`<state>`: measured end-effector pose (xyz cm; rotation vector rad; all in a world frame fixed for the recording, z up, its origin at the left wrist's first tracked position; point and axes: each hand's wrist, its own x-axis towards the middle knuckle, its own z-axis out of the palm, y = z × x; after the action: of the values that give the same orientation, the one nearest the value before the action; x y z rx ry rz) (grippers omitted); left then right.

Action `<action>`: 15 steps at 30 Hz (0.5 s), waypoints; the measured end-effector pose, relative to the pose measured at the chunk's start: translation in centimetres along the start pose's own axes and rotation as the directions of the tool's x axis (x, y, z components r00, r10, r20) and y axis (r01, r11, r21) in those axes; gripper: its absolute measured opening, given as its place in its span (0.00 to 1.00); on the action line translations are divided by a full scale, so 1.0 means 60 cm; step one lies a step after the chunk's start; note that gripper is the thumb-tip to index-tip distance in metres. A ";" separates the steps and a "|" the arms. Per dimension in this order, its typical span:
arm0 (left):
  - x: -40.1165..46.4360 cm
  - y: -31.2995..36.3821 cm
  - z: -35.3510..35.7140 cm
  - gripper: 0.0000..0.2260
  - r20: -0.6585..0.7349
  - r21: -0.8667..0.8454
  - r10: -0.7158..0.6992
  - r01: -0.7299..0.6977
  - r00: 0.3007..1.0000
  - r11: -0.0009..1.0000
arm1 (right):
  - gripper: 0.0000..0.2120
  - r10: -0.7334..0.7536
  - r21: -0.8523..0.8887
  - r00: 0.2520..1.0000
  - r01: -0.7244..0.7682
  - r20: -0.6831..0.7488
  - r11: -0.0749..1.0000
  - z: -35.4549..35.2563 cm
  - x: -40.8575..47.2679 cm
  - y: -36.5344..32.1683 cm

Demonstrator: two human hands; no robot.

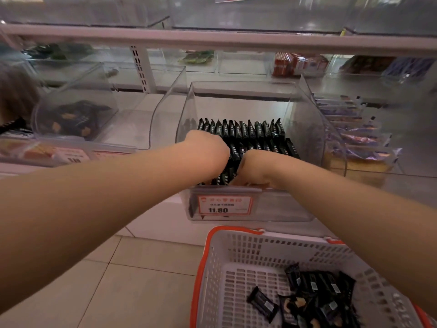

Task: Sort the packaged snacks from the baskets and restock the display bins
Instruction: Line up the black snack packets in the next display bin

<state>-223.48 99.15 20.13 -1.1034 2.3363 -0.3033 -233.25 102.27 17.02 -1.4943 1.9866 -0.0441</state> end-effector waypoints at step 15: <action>0.003 -0.048 0.022 0.18 0.079 0.161 0.240 -0.250 0.967 0.955 | 0.09 -0.359 0.063 0.930 0.354 0.082 0.933 0.006 0.011 0.021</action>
<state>-220.99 97.18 20.12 -0.7222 2.3159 -0.3635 -234.21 102.28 15.96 -1.7763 1.6084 -0.1706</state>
